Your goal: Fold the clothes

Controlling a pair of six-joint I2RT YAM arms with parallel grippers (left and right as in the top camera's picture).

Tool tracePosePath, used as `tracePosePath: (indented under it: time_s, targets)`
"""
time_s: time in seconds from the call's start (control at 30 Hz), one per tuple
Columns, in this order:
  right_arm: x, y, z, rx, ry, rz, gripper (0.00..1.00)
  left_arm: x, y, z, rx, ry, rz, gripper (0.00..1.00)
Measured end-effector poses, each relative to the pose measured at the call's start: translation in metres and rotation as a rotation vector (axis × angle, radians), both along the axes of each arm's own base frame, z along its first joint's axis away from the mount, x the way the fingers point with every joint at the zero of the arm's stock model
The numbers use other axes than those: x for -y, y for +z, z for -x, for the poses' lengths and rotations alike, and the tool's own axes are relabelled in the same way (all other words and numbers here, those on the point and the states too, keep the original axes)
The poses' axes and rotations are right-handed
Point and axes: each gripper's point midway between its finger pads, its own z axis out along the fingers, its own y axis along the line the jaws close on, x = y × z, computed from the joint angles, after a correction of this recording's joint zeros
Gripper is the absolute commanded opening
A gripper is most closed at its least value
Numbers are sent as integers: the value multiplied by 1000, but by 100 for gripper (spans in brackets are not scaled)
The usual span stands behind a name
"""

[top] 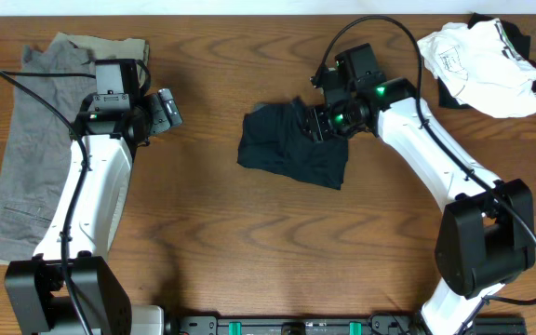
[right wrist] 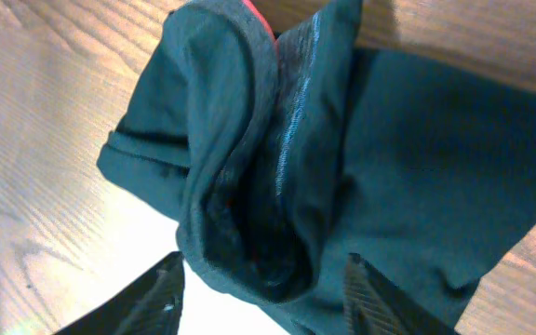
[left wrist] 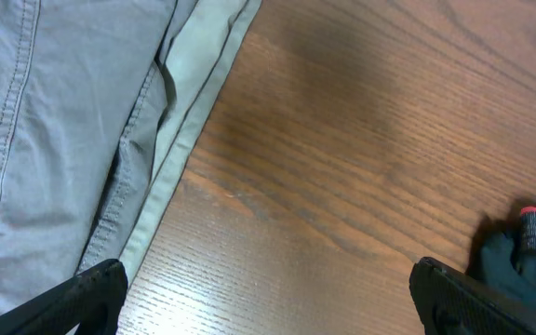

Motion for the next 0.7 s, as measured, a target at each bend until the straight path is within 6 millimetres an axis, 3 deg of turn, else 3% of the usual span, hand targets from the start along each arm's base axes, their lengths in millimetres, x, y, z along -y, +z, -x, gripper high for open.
tracePosePath:
  time_s: [0.13, 0.47, 0.57, 0.7]
  targets:
    - [-7, -1, 6, -11, 14, 2, 34, 0, 0, 0, 2, 0, 0, 98]
    - [-10, -7, 5, 13, 21, 49, 44, 0, 0, 0, 2, 0, 0, 98]
    - [-12, -16, 5, 20, 55, 79, 33, 0, 0, 0, 2, 0, 0, 98]
    - [-22, -23, 12, 25, 109, 100, 8, 0, 0, 0, 2, 0, 0, 98]
